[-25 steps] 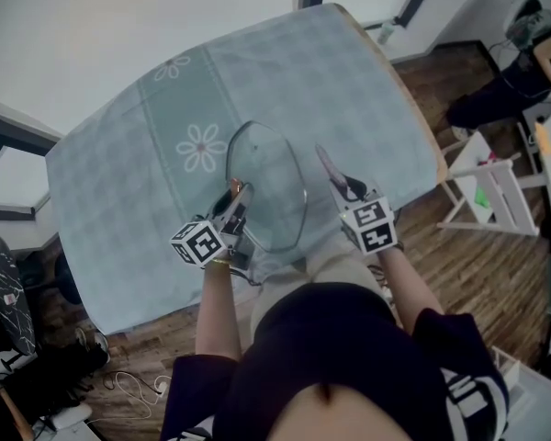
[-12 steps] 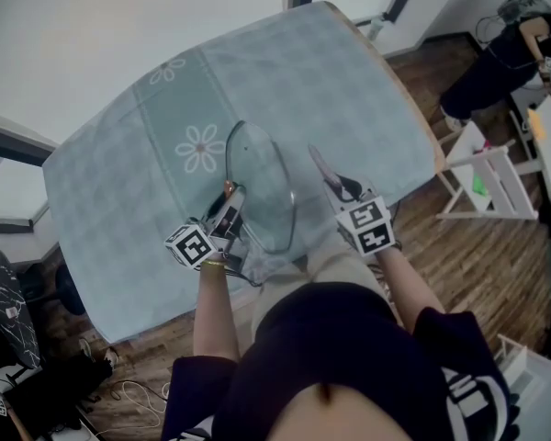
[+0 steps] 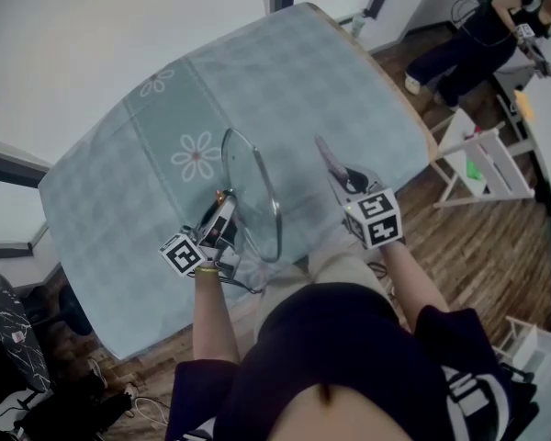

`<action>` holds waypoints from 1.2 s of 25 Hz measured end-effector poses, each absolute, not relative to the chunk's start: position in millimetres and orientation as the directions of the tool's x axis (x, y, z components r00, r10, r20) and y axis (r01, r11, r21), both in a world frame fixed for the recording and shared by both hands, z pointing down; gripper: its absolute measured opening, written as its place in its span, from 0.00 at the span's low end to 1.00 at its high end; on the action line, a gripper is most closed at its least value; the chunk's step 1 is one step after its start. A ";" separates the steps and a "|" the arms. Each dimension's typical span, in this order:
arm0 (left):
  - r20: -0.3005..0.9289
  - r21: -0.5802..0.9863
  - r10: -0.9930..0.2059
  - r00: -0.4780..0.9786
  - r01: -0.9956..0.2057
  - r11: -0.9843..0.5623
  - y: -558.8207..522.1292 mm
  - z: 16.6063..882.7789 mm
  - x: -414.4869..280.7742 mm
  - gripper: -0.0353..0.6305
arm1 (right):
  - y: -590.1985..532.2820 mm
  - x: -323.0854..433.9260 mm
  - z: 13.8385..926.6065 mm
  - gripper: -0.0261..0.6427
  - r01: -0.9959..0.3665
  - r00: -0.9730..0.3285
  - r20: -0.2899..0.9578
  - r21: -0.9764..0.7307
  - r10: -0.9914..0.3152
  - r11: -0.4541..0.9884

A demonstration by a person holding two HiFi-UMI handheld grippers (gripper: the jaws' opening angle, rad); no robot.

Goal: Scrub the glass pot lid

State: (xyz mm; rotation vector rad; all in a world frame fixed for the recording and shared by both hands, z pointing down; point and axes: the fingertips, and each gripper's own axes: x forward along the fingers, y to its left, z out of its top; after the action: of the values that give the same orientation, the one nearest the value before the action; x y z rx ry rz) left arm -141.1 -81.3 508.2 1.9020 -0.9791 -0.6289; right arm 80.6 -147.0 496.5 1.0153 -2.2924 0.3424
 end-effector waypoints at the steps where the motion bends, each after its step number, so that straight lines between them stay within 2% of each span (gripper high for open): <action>1: -0.048 0.875 -0.821 0.569 -0.372 -0.309 -80.0 508.4 -142.0 0.30 | -147.8 82.3 494.6 0.16 -0.745 -0.520 0.616 0.013 -0.592 0.667; 9: -0.113 0.891 -0.792 0.600 -0.292 -0.348 -67.2 502.4 -161.8 0.30 | -135.9 70.8 491.7 0.16 -0.763 -0.495 0.612 0.035 -0.617 0.646; 19: -0.179 0.904 -0.756 0.630 -0.198 -0.380 -56.7 502.6 -188.8 0.30 | -115.1 7.3 486.2 0.16 -0.687 -0.577 0.593 0.020 -0.562 0.727; 30: -0.180 0.890 -0.720 0.670 -0.201 -0.410 -53.9 510.7 -186.8 0.30 | -103.9 -54.2 469.4 0.16 -0.583 -0.678 0.553 -0.004 -0.484 0.812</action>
State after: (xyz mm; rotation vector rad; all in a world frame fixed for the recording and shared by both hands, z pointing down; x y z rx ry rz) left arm -186.8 -53.9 510.7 1.9470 -0.7181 -0.6974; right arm -54.2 -103.9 469.4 0.7875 -2.4505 0.2426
